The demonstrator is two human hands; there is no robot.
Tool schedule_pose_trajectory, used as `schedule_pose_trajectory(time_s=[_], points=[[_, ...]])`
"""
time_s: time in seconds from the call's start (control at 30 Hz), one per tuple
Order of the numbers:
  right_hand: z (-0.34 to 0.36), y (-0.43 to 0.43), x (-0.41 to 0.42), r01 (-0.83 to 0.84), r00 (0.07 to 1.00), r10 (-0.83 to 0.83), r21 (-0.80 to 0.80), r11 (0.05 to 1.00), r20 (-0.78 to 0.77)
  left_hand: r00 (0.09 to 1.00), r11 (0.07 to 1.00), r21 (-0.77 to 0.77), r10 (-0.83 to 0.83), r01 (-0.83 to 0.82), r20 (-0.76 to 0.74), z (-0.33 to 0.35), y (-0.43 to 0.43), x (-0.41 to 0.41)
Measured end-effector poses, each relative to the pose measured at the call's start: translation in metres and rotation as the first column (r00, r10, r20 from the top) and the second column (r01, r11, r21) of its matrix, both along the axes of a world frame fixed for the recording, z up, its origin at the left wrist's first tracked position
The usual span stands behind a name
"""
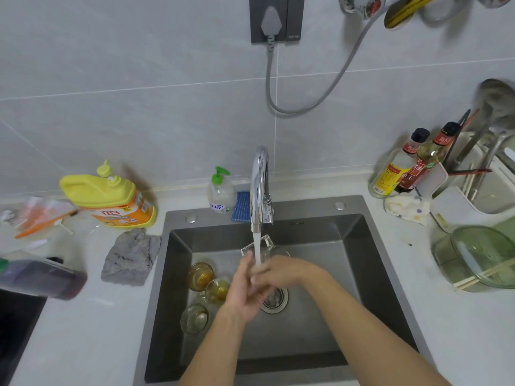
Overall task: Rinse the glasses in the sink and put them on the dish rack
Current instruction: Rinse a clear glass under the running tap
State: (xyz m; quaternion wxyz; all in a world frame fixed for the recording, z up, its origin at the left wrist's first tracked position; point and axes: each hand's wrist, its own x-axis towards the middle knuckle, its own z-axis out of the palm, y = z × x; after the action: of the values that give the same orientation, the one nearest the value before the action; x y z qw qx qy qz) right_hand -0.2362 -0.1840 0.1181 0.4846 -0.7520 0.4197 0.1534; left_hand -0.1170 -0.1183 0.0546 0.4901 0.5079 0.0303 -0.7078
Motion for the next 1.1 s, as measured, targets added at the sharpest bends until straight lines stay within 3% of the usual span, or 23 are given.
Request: schedule_pose_trajectory(time_s=[0.07,0.2,0.27,0.37,0.43,0.5,0.57,0.7,0.77,0.83,0.9,0.97,1.0,1.07,1.1], points=[[-0.003,0.0,-0.002,-0.137,0.99,0.135,-0.111,0.984,-0.029,0.999,0.999,0.034,-0.023,0.024,-0.026,-0.003,-0.003,0.004],[-0.014,0.004,0.002,0.001,1.0,-0.014,-0.423,0.906,-0.028,0.99,0.998,0.053,0.041,-0.034,-0.133,-0.009,-0.007,0.009],[-0.017,0.008,0.014,0.152,0.988,-0.142,-0.36,0.921,0.053,0.992,0.994,0.067,0.087,-0.081,-0.09,-0.009,-0.005,0.008],[-0.014,0.011,0.022,0.346,0.924,-0.312,-0.13,0.929,0.223,0.985,0.986,0.057,0.158,-0.155,-0.069,-0.009,-0.002,0.009],[-0.017,0.012,0.016,0.204,0.957,-0.163,-0.156,0.966,0.24,0.99,0.989,0.072,0.135,-0.132,-0.041,-0.009,-0.002,0.016],[-0.021,0.012,0.006,0.042,0.995,-0.009,-0.32,0.946,0.103,0.993,0.99,0.102,0.104,-0.098,-0.061,-0.009,-0.003,0.024],[-0.024,0.016,0.004,0.049,0.995,-0.01,-0.399,0.916,0.098,0.99,0.984,0.141,0.118,-0.106,-0.08,-0.007,-0.002,0.026],[-0.023,0.022,0.019,0.307,0.907,-0.259,-0.1,0.947,0.332,0.99,0.981,0.137,0.142,-0.138,-0.019,-0.005,-0.002,0.02],[-0.03,0.021,0.015,0.26,0.9,-0.214,-0.077,0.962,0.379,0.991,0.982,0.135,0.132,-0.132,0.01,-0.003,-0.001,0.023],[-0.034,0.02,0.007,0.086,0.953,-0.023,-0.197,0.977,0.301,0.995,0.986,0.137,0.095,-0.09,-0.03,0.002,-0.003,0.028],[-0.039,0.016,0.001,-0.053,0.987,0.101,-0.342,0.938,0.125,0.996,0.99,0.135,0.058,-0.048,-0.07,0.003,-0.003,0.031],[-0.041,0.016,0.004,0.031,0.992,0.011,-0.322,0.946,0.128,0.992,0.992,0.107,0.072,-0.06,-0.107,0.003,-0.001,0.028],[-0.04,0.016,0.007,0.159,0.976,-0.114,-0.253,0.954,0.184,0.991,0.993,0.088,0.087,-0.078,-0.102,0.002,0.001,0.024],[-0.041,0.015,0.013,0.408,0.885,-0.386,-0.034,0.912,0.261,0.993,0.994,0.049,0.1,-0.097,-0.063,0.001,0.006,0.016],[-0.044,0.014,0.014,0.456,0.846,-0.46,0.082,0.886,0.27,0.993,0.994,0.042,0.106,-0.105,-0.043,0.002,0.009,0.013]])
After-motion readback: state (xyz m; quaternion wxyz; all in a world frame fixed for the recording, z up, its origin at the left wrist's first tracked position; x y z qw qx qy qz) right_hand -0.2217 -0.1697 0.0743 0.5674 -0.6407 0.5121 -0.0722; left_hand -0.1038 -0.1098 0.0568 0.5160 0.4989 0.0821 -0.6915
